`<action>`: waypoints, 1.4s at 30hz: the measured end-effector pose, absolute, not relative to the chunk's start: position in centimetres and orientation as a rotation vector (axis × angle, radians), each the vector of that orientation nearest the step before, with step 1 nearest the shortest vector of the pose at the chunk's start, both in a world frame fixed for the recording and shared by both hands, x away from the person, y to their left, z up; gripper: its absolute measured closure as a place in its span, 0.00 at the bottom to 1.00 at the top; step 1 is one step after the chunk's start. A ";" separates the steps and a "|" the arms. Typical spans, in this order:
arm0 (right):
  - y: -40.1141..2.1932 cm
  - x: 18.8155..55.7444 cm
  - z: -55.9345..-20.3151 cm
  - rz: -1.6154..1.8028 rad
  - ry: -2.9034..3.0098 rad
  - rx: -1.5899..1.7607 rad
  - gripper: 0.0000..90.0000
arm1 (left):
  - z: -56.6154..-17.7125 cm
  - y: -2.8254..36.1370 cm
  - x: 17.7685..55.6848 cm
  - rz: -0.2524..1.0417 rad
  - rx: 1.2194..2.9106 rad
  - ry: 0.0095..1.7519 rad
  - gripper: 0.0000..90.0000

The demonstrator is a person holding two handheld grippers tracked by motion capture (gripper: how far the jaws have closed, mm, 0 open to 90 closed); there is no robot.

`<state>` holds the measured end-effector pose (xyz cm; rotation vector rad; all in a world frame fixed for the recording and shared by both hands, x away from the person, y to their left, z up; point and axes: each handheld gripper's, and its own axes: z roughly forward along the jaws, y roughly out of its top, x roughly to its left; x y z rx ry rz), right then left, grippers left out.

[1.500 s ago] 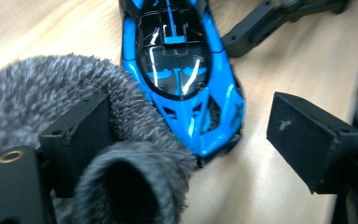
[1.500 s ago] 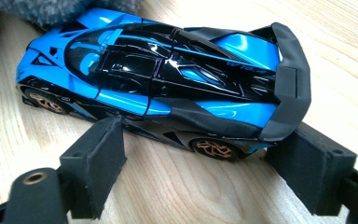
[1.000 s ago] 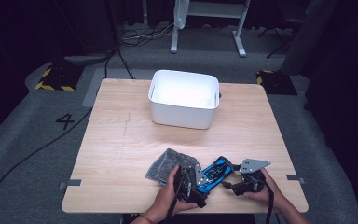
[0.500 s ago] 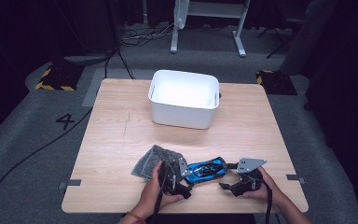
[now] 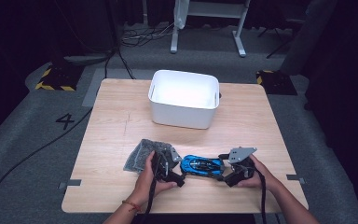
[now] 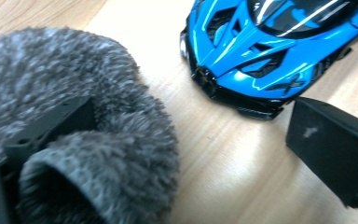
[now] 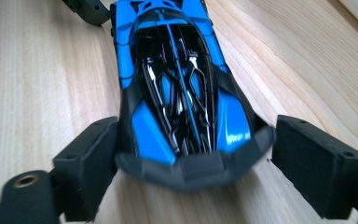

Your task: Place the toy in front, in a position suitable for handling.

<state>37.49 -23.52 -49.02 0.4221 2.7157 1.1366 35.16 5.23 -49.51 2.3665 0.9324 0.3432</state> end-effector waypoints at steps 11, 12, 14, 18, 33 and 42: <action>-22.4 37.7 -50.3 1.157 2.712 0.480 0.17 | -48.0 6.8 33.2 0.377 2.340 0.848 0.18; -22.5 37.7 -50.4 1.175 2.705 0.488 0.17 | -47.8 7.2 32.9 0.374 2.326 0.843 0.17; -22.5 37.6 -50.5 1.177 2.701 0.495 0.17 | -47.4 8.0 32.0 0.380 2.296 0.852 0.17; -22.5 37.7 -50.5 1.184 2.707 0.478 0.19 | -46.9 9.7 30.4 0.369 2.259 0.828 0.18; -23.3 37.1 -50.2 1.199 2.729 0.488 0.25 | -48.6 16.1 31.9 0.375 2.175 1.006 0.18; -24.0 36.3 -50.3 1.218 2.714 0.520 0.27 | -49.3 15.6 34.0 0.304 2.183 0.969 0.17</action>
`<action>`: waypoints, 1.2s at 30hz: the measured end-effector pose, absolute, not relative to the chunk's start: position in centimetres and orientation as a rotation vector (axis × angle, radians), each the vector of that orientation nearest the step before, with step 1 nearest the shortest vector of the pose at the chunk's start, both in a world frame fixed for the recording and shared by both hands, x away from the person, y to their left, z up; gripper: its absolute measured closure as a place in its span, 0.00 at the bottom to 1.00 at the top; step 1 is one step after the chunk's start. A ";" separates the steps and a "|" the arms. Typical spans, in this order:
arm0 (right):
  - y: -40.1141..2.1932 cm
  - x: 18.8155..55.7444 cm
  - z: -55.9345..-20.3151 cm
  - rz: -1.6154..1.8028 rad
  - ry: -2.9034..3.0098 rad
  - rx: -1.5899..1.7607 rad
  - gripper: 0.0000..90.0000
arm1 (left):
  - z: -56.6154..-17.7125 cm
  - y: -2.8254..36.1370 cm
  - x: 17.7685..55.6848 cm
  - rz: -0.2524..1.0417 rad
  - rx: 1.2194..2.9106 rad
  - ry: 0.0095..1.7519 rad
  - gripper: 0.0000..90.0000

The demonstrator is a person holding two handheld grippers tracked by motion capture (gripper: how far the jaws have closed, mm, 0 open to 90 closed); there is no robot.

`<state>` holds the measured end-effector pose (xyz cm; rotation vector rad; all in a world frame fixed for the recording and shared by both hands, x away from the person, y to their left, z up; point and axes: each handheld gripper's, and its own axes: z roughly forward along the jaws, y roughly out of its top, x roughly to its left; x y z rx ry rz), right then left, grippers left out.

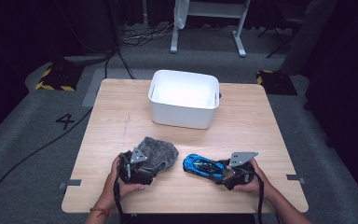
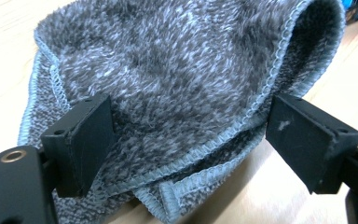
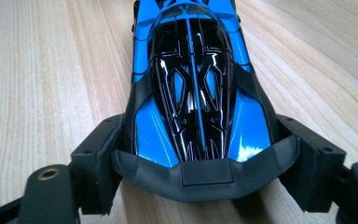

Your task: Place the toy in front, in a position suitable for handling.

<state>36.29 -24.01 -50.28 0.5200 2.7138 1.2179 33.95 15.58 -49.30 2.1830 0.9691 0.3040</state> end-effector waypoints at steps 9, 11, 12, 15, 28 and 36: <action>-23.8 36.0 -50.4 1.195 2.685 0.507 0.27 | -49.8 13.4 35.9 0.390 2.260 0.956 0.25; -23.8 36.0 -50.4 1.196 2.682 0.507 0.27 | -49.5 13.2 36.1 0.391 2.267 0.956 0.42; -23.8 36.0 -50.4 1.195 2.681 0.509 0.27 | -49.3 13.2 36.3 0.409 2.275 0.949 0.52; -23.9 35.9 -50.4 1.192 2.680 0.512 0.27 | -49.4 13.2 36.5 0.421 2.265 0.953 0.65; -24.0 35.8 -50.4 1.199 2.687 0.504 0.27 | -48.6 13.9 35.7 0.396 2.148 0.867 0.85; -24.1 36.0 -50.4 1.203 2.696 0.490 0.27 | -46.5 13.3 34.3 0.353 2.055 0.772 0.84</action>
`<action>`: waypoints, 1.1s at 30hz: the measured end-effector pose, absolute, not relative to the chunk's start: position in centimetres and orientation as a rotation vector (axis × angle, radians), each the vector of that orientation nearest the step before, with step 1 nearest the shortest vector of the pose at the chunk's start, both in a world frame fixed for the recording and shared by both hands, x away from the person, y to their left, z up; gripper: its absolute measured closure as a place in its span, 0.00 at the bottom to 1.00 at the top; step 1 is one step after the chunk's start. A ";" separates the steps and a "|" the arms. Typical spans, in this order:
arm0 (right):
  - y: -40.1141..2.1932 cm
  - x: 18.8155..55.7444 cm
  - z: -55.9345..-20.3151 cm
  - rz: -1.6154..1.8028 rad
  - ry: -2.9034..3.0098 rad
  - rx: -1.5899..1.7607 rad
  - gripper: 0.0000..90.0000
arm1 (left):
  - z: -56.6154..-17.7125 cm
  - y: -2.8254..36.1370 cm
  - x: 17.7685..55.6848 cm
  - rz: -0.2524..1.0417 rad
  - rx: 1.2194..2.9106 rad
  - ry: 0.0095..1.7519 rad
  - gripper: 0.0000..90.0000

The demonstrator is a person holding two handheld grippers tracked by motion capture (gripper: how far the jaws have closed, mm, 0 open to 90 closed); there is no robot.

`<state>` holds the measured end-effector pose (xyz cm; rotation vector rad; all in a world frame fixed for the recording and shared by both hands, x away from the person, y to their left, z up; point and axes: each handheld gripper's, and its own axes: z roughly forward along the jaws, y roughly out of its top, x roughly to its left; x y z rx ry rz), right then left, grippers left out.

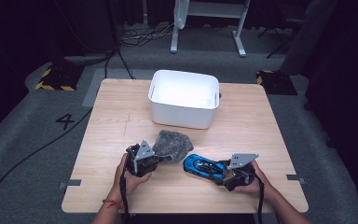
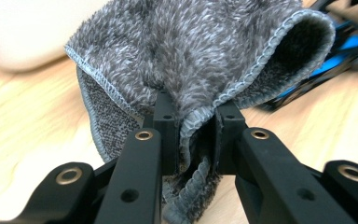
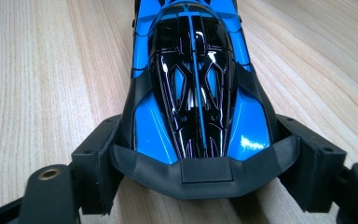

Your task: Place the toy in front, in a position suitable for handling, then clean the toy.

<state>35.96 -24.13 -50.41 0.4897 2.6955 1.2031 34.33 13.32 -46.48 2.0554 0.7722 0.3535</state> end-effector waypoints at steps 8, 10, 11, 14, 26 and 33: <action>-24.5 36.4 -50.4 1.208 2.713 0.451 0.27 | -45.8 12.0 34.0 0.311 2.033 0.698 0.84; -24.4 36.4 -50.4 1.207 2.711 0.452 0.27 | -45.8 11.4 33.9 0.307 2.055 0.677 0.84; -24.4 36.4 -50.4 1.206 2.711 0.453 0.27 | -45.9 11.1 33.8 0.308 2.063 0.670 0.84; -24.4 36.5 -50.4 1.205 2.711 0.457 0.26 | -45.8 10.6 33.6 0.295 2.069 0.643 0.84; -24.5 36.5 -50.4 1.190 2.702 0.487 0.22 | -45.7 9.6 32.7 0.270 2.087 0.581 0.83; -24.5 36.4 -50.4 1.188 2.698 0.491 0.22 | -45.7 7.4 32.9 0.239 2.126 0.529 0.83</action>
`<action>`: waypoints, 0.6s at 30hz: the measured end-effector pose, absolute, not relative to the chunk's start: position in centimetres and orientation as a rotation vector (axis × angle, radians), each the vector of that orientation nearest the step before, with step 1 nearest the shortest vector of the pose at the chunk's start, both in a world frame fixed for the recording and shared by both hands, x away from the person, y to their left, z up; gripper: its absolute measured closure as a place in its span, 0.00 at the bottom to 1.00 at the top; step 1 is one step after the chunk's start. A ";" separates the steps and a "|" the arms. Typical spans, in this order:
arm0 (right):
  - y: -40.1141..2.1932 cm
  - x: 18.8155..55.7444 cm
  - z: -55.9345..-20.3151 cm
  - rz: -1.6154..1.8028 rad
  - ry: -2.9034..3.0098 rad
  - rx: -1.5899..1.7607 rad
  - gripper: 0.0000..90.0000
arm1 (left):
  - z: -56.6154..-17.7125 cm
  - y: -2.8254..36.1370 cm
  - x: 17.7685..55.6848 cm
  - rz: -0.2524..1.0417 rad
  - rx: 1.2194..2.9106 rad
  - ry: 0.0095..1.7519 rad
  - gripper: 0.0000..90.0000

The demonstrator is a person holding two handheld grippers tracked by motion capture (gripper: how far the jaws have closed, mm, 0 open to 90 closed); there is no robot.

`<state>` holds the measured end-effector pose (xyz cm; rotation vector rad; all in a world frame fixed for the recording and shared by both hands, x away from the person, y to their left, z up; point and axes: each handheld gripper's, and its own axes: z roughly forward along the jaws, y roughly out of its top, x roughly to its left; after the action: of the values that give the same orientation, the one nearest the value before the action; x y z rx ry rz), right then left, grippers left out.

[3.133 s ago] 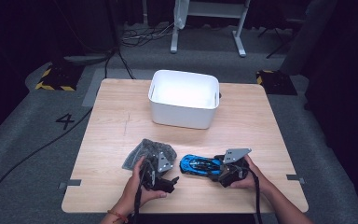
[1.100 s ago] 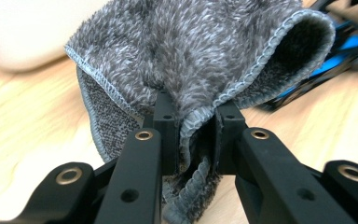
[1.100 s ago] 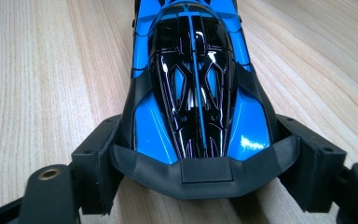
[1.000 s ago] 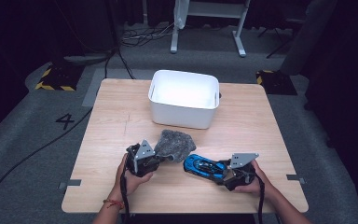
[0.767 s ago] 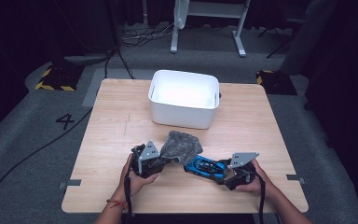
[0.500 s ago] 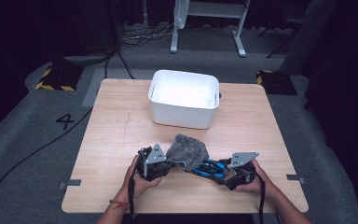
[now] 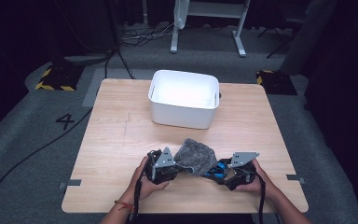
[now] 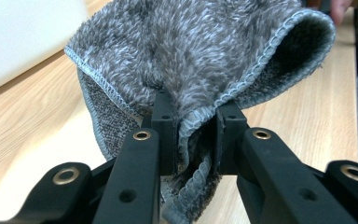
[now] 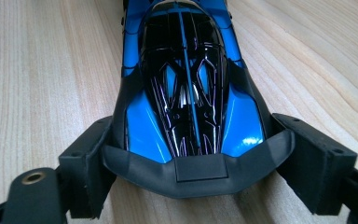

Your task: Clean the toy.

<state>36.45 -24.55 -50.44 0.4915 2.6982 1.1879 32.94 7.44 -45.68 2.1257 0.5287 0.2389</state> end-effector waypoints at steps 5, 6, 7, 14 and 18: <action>-24.6 36.5 -50.4 1.190 2.700 0.488 0.22 | -45.6 5.1 33.5 0.201 2.140 0.487 0.83; -24.6 36.5 -50.4 1.189 2.700 0.489 0.22 | -45.7 4.5 33.6 0.191 2.143 0.480 0.83; -24.6 36.4 -50.4 1.187 2.700 0.493 0.22 | -45.7 3.9 33.7 0.189 2.151 0.474 0.83; -25.1 36.2 -50.4 1.193 2.698 0.495 0.24 | -47.2 0.7 34.7 0.152 2.215 0.444 0.83; -25.5 36.1 -50.4 1.189 2.695 0.502 0.24 | -47.5 0.6 34.7 0.142 2.220 0.449 0.82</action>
<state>36.07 -25.51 -50.41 0.5020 2.6951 1.1892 34.72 0.57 -47.55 2.2197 0.4488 0.1424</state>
